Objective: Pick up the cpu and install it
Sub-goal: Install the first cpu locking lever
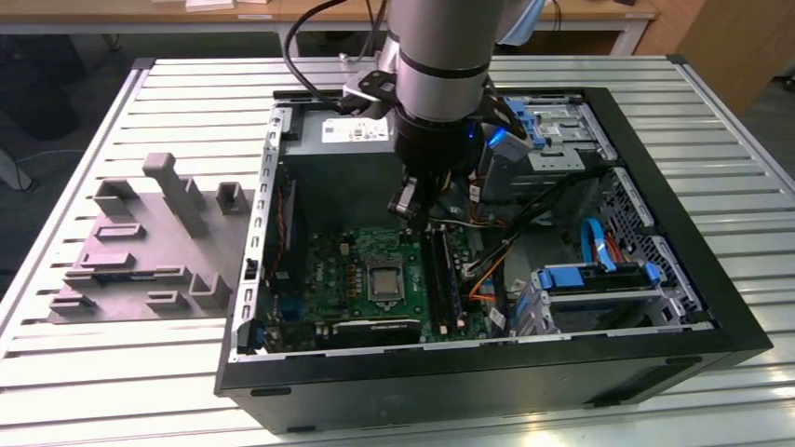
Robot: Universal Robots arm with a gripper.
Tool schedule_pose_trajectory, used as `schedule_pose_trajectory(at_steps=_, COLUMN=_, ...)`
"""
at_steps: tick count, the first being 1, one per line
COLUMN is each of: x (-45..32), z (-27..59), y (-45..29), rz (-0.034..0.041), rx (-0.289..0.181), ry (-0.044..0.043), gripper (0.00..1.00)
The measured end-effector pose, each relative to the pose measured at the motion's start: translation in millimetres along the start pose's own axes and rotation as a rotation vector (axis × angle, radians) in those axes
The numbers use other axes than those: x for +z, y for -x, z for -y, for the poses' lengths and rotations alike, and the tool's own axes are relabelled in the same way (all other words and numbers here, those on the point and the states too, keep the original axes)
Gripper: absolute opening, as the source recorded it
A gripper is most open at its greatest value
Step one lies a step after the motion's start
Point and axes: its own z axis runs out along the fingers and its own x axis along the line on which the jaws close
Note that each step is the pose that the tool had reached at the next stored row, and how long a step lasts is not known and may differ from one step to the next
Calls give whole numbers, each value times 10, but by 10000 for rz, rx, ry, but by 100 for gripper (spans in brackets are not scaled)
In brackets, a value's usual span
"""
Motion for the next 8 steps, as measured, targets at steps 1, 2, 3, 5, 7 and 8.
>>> schedule_pose_trajectory(at_steps=1, x=0, z=0, y=3, rz=0, rx=0, ry=0, gripper=11)
schedule_pose_trajectory(at_steps=2, x=0, z=-1, y=9, rz=-1, rx=-1, ry=0, gripper=11)
schedule_pose_trajectory(at_steps=3, x=0, z=-2, y=16, rz=-1, rx=-1, ry=-1, gripper=11)
schedule_pose_trajectory(at_steps=5, x=0, z=-7, y=35, rz=-1, rx=-2, ry=0, gripper=11)
schedule_pose_trajectory(at_steps=7, x=1, z=-14, y=52, rz=-1, rx=-1, ry=0, gripper=11)
schedule_pose_trajectory(at_steps=8, x=2, z=-17, y=60, rz=-1, rx=-2, ry=0, gripper=11)
